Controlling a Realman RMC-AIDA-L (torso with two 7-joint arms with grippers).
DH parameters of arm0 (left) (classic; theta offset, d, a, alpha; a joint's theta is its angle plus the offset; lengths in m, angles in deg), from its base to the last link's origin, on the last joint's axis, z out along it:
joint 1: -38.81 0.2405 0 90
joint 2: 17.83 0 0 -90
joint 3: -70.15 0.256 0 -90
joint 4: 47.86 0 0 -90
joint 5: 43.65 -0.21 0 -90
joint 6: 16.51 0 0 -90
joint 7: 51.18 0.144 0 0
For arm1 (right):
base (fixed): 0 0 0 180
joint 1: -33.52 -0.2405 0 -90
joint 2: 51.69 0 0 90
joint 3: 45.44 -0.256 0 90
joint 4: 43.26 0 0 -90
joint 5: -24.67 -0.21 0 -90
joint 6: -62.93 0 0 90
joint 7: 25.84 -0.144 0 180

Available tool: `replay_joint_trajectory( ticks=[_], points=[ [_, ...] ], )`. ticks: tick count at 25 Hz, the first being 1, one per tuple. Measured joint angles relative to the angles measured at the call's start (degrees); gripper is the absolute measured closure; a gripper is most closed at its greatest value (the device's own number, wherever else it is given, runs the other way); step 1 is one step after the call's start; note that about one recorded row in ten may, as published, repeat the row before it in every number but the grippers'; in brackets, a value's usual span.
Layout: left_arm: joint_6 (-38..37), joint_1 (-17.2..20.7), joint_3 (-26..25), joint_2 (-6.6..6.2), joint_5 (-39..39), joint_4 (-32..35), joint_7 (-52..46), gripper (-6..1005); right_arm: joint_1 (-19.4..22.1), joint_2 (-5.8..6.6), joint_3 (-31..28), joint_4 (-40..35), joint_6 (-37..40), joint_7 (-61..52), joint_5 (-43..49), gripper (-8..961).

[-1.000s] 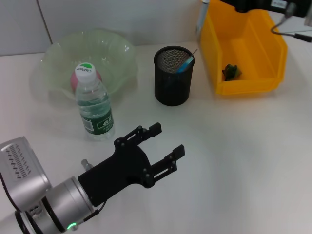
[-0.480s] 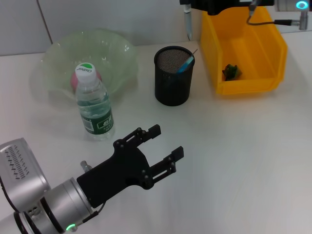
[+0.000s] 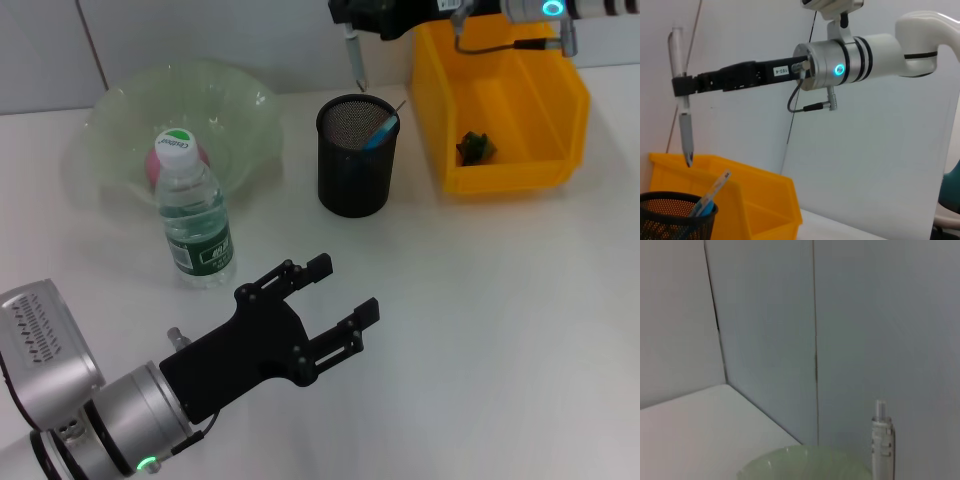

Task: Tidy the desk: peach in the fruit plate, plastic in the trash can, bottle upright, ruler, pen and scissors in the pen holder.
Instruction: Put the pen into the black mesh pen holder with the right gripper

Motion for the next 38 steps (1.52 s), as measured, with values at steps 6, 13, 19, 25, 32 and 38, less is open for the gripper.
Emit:
replay_joint_trajectory(
  ticks=[6,13,19,25,32,38],
  points=[
    [0.1,0.1,0.0,0.01,0.0,-0.2,0.4,257,2.4,-1.79,-0.1,1.0,-2.9,7.8,-4.1,813],
    [0.2,-0.1,-0.1,0.07,0.0,-0.9,0.2,256,2.9,-2.69,-0.3,3.2,-4.8,10.6,-5.7,813],
    [0.3,-0.3,-0.2,0.01,0.1,-0.9,-0.5,255,4.9,-4.95,-0.1,2.0,-6.8,14.1,-8.4,814],
    [0.4,-0.7,-0.4,-0.09,0.0,-1.3,-1.5,253,6.1,-5.47,0.0,0.8,-6.6,14.2,-9.4,801],
    [0.3,-0.9,-0.4,-0.09,0.0,-1.4,-1.4,252,7.3,-5.57,0.5,0.0,-6.5,14.4,-10.3,778],
    [0.4,-0.9,-0.1,-0.01,0.0,-1.3,-1.5,251,7.5,-5.75,0.6,1.6,-7.3,16.8,-10.6,758]
  ],
)
